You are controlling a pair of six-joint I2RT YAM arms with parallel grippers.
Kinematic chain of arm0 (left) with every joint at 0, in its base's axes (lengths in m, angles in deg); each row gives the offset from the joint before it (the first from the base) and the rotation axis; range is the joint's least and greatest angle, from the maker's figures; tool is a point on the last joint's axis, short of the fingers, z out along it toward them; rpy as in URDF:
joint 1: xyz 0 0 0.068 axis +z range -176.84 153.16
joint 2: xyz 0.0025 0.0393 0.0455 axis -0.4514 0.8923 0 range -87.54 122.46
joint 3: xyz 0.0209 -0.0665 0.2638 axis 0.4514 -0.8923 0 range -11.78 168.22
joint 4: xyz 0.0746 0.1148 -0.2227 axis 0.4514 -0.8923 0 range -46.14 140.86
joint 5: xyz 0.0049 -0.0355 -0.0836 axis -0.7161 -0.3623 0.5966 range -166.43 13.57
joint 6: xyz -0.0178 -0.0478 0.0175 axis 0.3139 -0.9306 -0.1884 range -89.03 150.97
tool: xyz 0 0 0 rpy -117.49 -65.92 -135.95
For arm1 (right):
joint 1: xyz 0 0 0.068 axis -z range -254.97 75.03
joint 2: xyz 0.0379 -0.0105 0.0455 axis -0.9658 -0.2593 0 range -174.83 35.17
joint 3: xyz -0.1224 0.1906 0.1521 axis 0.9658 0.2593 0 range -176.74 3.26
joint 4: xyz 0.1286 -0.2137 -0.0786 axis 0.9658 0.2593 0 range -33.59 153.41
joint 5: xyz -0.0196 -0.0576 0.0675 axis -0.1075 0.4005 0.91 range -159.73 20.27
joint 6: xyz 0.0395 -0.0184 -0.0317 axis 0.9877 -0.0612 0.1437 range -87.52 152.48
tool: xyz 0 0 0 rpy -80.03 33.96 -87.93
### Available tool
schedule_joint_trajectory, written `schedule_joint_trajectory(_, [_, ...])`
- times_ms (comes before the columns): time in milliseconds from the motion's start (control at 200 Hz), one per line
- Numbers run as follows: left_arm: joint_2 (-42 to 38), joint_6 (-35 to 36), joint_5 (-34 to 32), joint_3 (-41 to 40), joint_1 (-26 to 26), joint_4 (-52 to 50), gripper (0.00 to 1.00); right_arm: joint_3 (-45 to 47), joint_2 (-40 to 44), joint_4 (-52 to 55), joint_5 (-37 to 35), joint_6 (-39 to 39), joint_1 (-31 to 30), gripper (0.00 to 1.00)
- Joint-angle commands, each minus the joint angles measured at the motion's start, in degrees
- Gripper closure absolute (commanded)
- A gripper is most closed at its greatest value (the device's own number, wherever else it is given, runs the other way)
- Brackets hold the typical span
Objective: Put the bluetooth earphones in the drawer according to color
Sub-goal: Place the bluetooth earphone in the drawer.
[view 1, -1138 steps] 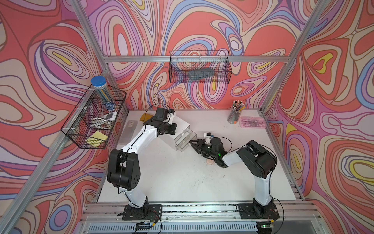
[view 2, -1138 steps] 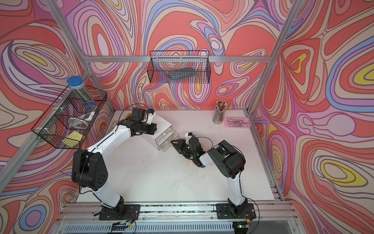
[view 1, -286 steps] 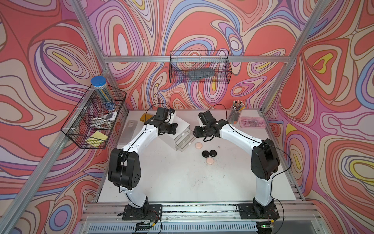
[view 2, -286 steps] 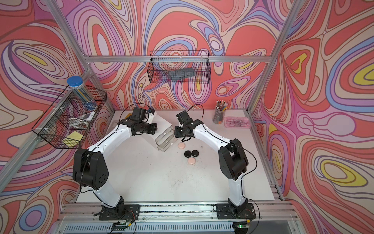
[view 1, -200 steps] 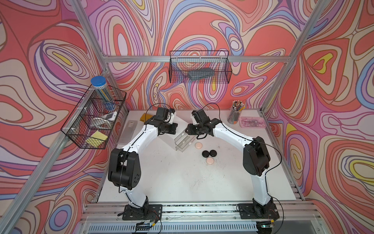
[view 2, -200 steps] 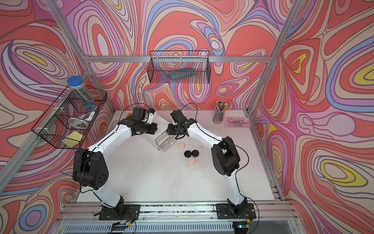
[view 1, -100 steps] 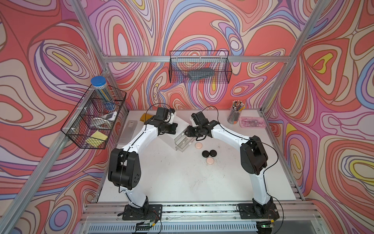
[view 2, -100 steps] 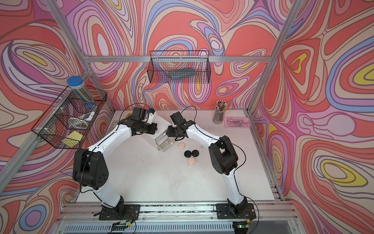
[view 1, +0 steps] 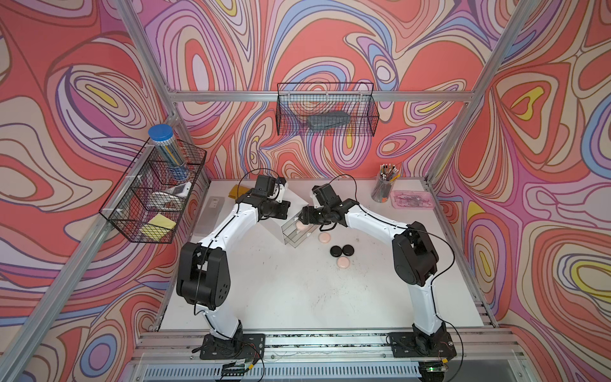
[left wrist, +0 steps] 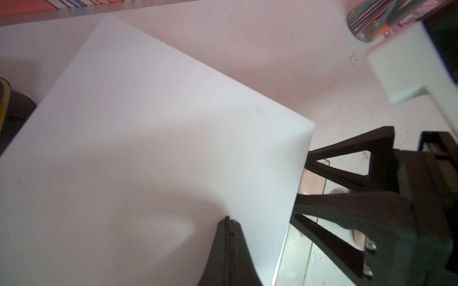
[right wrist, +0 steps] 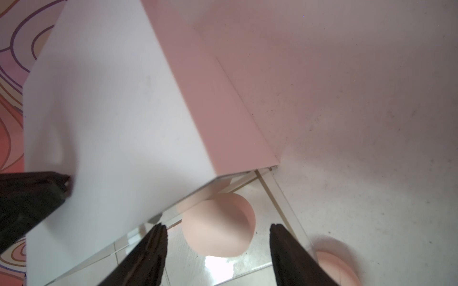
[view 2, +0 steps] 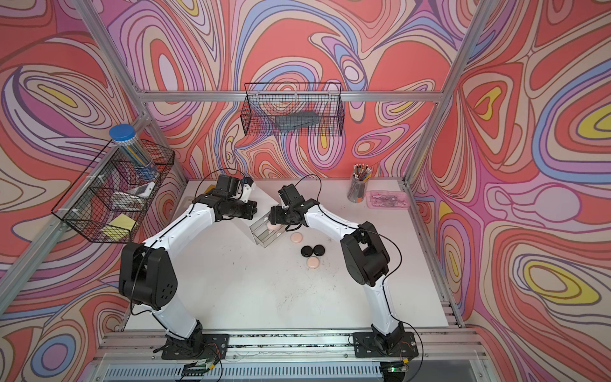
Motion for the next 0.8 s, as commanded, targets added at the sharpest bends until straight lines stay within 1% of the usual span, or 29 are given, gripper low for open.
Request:
schedule_joint_trajectory(0, [2.9, 0.4, -0.3, -1.5, -0.6, -8.4, 1.00, 2.8, 2.8, -1.8, -1.9, -0.2, -0.4, 0.28])
schedule_joint_trajectory(195, [2.8, 0.4, -0.3, -1.4, -0.6, -8.4, 1.00, 6.7, 9.8, -0.6, -6.8, -3.4, -0.4, 0.24])
schedule_joint_trajectory(330, [2.8, 0.4, -0.1, -1.4, -0.6, -8.4, 1.00, 9.2, 14.2, 1.1, -8.8, -5.6, -0.3, 0.22])
schedule_joint_trajectory(456, [2.8, 0.4, -0.2, -1.4, -0.6, -8.4, 1.00, 12.1, 18.5, 2.6, -10.1, -7.4, -0.3, 0.17])
schedule_joint_trajectory(511, [2.8, 0.4, -0.2, -1.4, -0.6, -8.5, 1.00, 13.0, 18.9, 4.5, -10.5, -8.5, -0.3, 0.14])
schedule_joint_trajectory(526, [2.8, 0.4, -0.2, -1.4, -0.6, -8.4, 1.00, 13.1, 20.4, 5.2, -10.5, -8.8, -0.3, 0.13])
schedule_joint_trajectory(631, [2.7, 0.4, -0.2, -1.4, -0.6, -8.4, 1.00, 14.5, 21.8, 11.4, -12.6, -10.0, -0.3, 0.12])
schedule_joint_trajectory(741, [3.2, 0.4, -0.4, -1.6, -0.6, -8.3, 1.00, 17.8, 23.5, 16.5, -13.4, -9.8, -0.3, 0.11])
schedule_joint_trajectory(796, [3.4, -0.1, 0.4, -1.5, -0.7, -8.3, 1.00, 20.1, 24.8, 17.8, -13.3, -9.2, -0.3, 0.08])
